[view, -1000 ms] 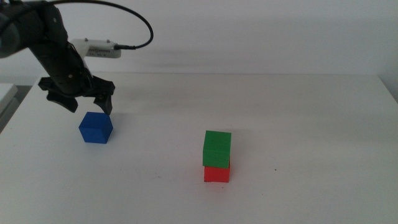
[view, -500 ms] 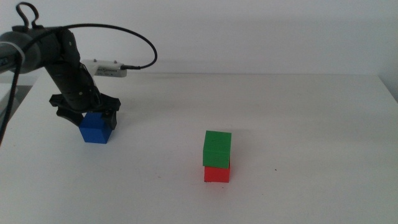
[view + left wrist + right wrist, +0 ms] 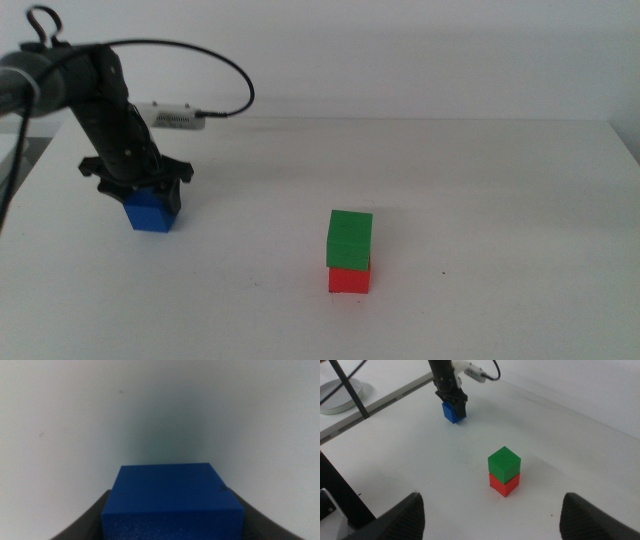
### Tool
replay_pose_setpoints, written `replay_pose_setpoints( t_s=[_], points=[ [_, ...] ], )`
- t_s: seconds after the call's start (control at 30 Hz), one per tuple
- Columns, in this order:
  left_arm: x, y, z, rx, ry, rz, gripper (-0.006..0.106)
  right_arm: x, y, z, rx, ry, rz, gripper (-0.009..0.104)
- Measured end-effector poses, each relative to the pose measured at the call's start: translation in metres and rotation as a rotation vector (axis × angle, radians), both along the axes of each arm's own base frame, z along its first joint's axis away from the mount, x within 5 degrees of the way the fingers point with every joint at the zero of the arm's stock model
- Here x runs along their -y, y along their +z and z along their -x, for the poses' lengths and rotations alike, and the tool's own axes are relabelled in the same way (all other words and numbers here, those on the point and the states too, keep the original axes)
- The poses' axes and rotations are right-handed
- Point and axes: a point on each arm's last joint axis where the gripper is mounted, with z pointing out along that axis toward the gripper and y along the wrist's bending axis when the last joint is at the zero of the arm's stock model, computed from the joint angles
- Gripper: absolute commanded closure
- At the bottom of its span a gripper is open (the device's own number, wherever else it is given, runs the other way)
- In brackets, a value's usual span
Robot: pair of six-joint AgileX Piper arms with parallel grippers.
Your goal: Stack red cubes first, then green, then blue cubes in a specific spot.
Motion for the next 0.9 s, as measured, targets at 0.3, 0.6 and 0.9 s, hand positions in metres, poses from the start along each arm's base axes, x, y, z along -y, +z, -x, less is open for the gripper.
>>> replay_pose_setpoints(
  t_s=[0.3, 0.6, 0.9],
  points=[
    [0.083, 0.123, 0.058, 0.185, 0.113, -0.060, 0.102, 0.000, 0.000, 0.000, -0.001, -0.001, -0.001, 0.017],
    [0.206, 0.146, 0.123, 0.233, 0.049, 0.019, 0.102, 0.000, 0.000, 0.000, -0.001, -0.001, -0.001, 0.017],
    [0.227, 0.132, 0.122, 0.147, 0.054, 0.093, 0.102, 0.000, 0.000, 0.000, -0.001, -0.001, -0.001, 0.017]
  ],
)
